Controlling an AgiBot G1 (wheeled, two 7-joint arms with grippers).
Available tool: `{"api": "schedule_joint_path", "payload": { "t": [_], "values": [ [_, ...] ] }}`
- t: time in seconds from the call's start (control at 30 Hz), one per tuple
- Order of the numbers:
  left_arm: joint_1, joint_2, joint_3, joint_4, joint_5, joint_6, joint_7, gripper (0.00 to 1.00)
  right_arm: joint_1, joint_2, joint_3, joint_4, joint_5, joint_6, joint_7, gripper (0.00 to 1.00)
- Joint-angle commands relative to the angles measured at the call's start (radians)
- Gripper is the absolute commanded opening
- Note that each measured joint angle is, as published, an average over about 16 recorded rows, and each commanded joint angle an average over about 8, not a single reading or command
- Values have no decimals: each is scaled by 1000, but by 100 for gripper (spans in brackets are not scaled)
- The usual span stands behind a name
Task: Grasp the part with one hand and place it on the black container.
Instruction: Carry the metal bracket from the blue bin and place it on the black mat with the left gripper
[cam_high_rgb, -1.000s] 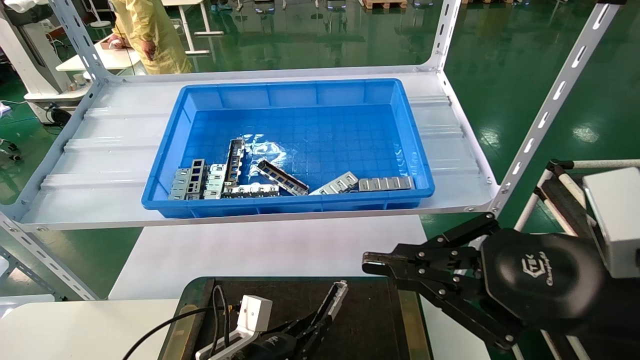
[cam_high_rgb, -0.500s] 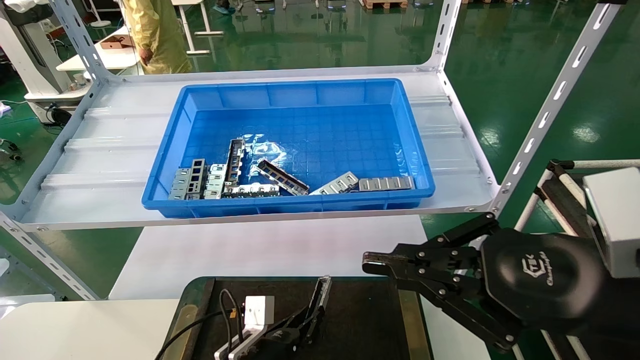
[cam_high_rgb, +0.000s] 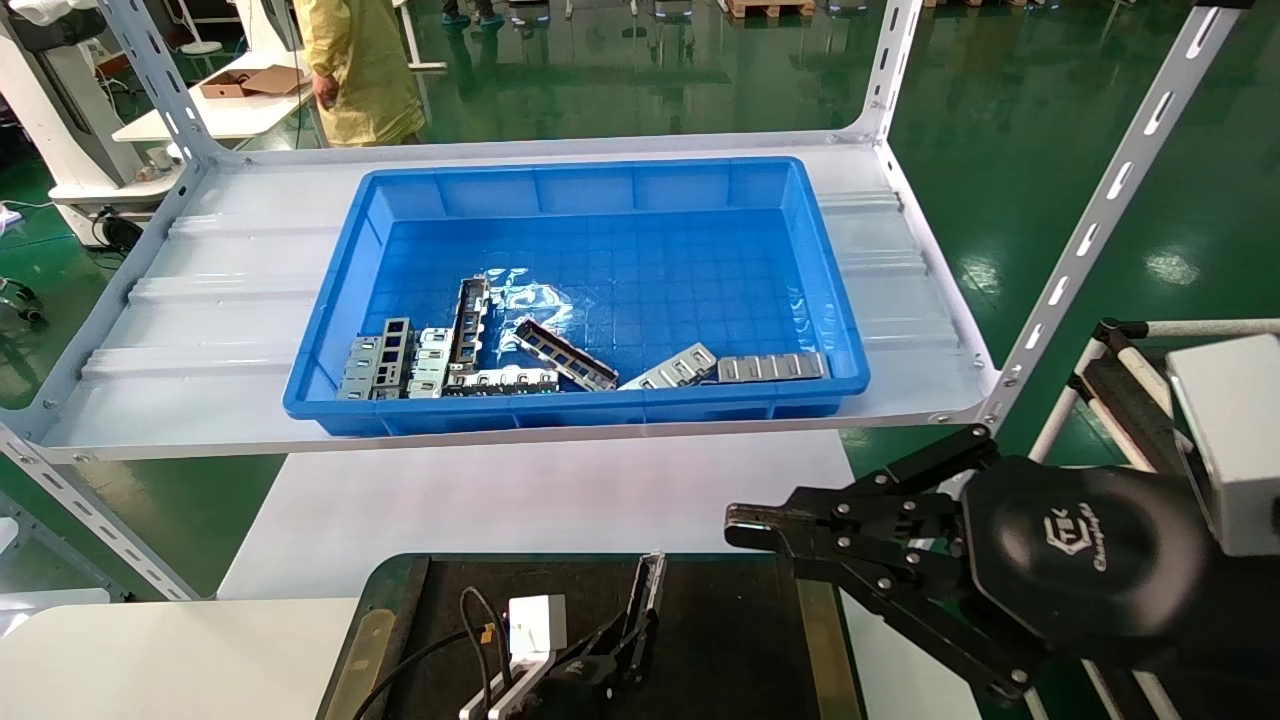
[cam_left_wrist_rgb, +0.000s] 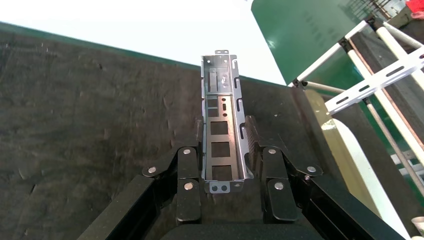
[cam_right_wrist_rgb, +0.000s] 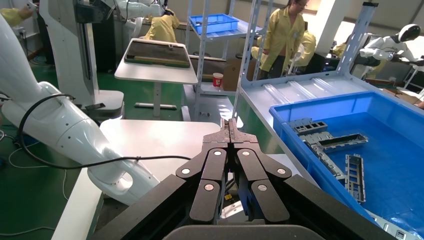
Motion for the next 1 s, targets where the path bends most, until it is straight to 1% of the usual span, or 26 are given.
{"api": "schedule_joint_path", "payload": {
  "t": [0.03, 0.3, 0.6, 0.63, 0.67, 0.7, 0.73, 0.77, 0.9, 0.93, 0.97, 1.0],
  "values": [
    [5, 18, -20, 20, 12, 5, 5, 0, 0, 0, 0, 0, 0, 0, 0, 0],
    [25, 50, -69, 48, 38, 23, 13, 0, 0, 0, 0, 0, 0, 0, 0, 0],
    [36, 58, -70, 52, 45, 6, 4, 0, 0, 0, 0, 0, 0, 0, 0, 0],
    [37, 59, -69, 51, 46, 2, 3, 1, 0, 0, 0, 0, 0, 0, 0, 0],
    [38, 59, -67, 49, 47, -3, 1, 5, 0, 0, 0, 0, 0, 0, 0, 1],
    [39, 59, -65, 48, 48, -7, -1, 11, 0, 0, 0, 0, 0, 0, 0, 6],
    [40, 59, -63, 46, 49, -12, -3, 22, 0, 0, 0, 0, 0, 0, 0, 11],
    [41, 59, -61, 44, 50, -16, -6, 34, 0, 0, 0, 0, 0, 0, 0, 19],
    [43, 59, -54, 39, 55, -31, -16, 83, 0, 0, 0, 0, 0, 0, 0, 69],
    [43, 59, -52, 38, 56, -34, -19, 92, 0, 0, 0, 0, 0, 0, 0, 80],
    [44, 59, -51, 37, 57, -37, -21, 98, 0, 0, 0, 0, 0, 0, 0, 89],
    [43, 59, -49, 36, 59, -40, -24, 100, 0, 0, 0, 0, 0, 0, 0, 96]
  ]
}}
